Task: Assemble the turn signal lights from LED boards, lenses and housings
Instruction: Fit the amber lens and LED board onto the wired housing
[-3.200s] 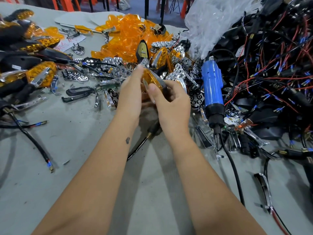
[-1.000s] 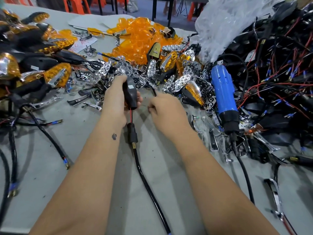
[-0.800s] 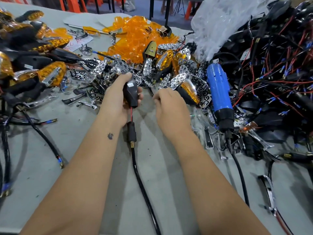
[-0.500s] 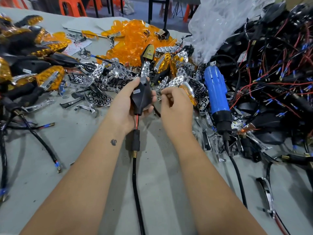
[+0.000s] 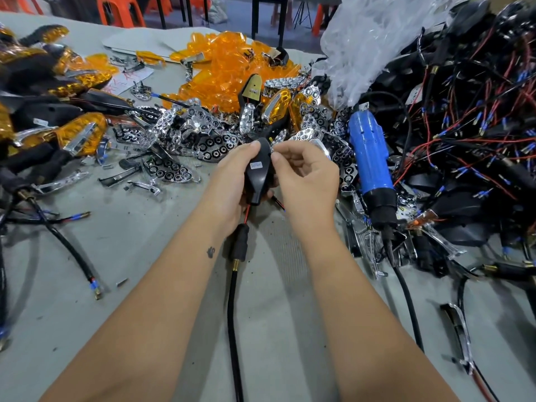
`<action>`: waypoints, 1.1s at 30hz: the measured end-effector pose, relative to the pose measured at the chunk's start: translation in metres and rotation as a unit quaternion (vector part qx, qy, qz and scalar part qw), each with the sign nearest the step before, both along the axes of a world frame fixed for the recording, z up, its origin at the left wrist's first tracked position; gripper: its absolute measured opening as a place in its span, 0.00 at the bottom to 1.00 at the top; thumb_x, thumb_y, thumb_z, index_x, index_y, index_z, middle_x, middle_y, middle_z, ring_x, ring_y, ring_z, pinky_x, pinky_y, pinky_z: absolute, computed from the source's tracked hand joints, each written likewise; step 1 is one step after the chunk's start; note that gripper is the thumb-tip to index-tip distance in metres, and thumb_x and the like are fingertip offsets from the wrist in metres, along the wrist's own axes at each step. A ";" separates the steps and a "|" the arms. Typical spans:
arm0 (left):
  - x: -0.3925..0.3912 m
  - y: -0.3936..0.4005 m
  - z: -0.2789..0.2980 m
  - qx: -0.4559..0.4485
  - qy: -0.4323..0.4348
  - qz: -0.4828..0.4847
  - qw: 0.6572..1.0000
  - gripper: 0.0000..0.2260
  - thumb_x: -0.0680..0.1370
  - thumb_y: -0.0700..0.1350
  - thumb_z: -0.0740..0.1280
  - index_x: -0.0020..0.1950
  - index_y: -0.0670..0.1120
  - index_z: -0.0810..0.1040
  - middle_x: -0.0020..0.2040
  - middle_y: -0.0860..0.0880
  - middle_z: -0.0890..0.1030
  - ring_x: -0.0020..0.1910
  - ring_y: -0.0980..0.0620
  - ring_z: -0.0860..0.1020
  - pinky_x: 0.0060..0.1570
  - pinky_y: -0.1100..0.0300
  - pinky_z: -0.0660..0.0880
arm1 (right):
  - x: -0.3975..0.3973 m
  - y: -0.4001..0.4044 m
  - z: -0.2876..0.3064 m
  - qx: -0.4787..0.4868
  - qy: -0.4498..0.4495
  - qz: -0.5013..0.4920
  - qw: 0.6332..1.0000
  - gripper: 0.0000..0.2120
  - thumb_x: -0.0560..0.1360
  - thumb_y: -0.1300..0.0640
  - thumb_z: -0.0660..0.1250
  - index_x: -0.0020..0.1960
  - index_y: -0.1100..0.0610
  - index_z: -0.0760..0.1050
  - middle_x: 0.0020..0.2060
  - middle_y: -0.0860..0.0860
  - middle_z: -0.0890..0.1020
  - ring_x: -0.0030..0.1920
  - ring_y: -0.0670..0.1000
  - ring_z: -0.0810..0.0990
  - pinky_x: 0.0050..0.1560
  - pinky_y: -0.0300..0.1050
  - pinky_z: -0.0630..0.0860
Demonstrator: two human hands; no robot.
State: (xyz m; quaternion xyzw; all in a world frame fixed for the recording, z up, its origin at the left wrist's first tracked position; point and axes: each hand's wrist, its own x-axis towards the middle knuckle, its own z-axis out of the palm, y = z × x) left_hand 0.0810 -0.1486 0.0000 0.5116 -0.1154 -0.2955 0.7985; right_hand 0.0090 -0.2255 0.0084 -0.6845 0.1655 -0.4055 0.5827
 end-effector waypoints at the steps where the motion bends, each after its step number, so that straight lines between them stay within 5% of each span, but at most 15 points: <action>1: 0.000 0.000 0.000 -0.002 0.000 0.003 1.000 0.14 0.81 0.49 0.63 0.58 0.41 0.78 0.39 0.45 0.81 0.32 0.50 0.80 0.29 0.60 0.75 | 0.001 -0.001 0.000 0.013 0.001 0.002 1.000 0.11 0.75 0.69 0.69 0.43 0.52 0.80 0.38 0.47 0.82 0.38 0.40 0.79 0.32 0.29 0.74; 8: -0.006 0.002 0.008 0.021 -0.009 -0.001 1.000 0.11 0.82 0.49 0.61 0.50 0.45 0.79 0.34 0.49 0.82 0.29 0.52 0.80 0.27 0.63 0.73 | 0.003 -0.002 -0.001 0.038 0.005 0.016 0.999 0.12 0.75 0.67 0.71 0.42 0.50 0.80 0.37 0.47 0.82 0.41 0.48 0.80 0.42 0.51 0.82; 12: -0.007 0.005 0.010 0.047 -0.035 -0.001 0.998 0.13 0.82 0.51 0.61 0.44 0.46 0.78 0.30 0.49 0.81 0.26 0.52 0.78 0.24 0.66 0.71 | 0.000 -0.002 0.002 0.048 -0.001 0.038 0.998 0.13 0.75 0.67 0.71 0.41 0.49 0.81 0.37 0.49 0.82 0.39 0.50 0.80 0.30 0.41 0.77; 24: -0.005 0.008 0.013 0.063 -0.022 -0.027 0.997 0.18 0.83 0.52 0.59 0.41 0.43 0.78 0.28 0.47 0.79 0.23 0.51 0.76 0.20 0.66 0.68 | -0.004 -0.004 0.003 0.015 -0.008 0.086 0.996 0.15 0.76 0.70 0.69 0.42 0.51 0.81 0.44 0.57 0.81 0.34 0.40 0.78 0.32 0.32 0.75; 29: -0.005 0.009 0.015 0.052 0.000 -0.035 0.998 0.27 0.83 0.52 0.58 0.27 0.47 0.83 0.28 0.47 0.79 0.22 0.52 0.75 0.19 0.67 0.67 | -0.004 -0.004 0.003 0.016 -0.004 0.099 0.995 0.16 0.76 0.71 0.68 0.43 0.50 0.82 0.47 0.58 0.81 0.34 0.40 0.80 0.33 0.33 0.76; 33: -0.003 0.008 0.015 0.043 0.005 -0.032 0.999 0.28 0.83 0.51 0.58 0.26 0.48 0.83 0.28 0.47 0.79 0.23 0.52 0.76 0.20 0.67 0.68 | -0.004 -0.004 0.003 0.020 -0.003 0.102 0.995 0.16 0.77 0.70 0.67 0.44 0.50 0.82 0.47 0.58 0.81 0.36 0.41 0.80 0.33 0.35 0.77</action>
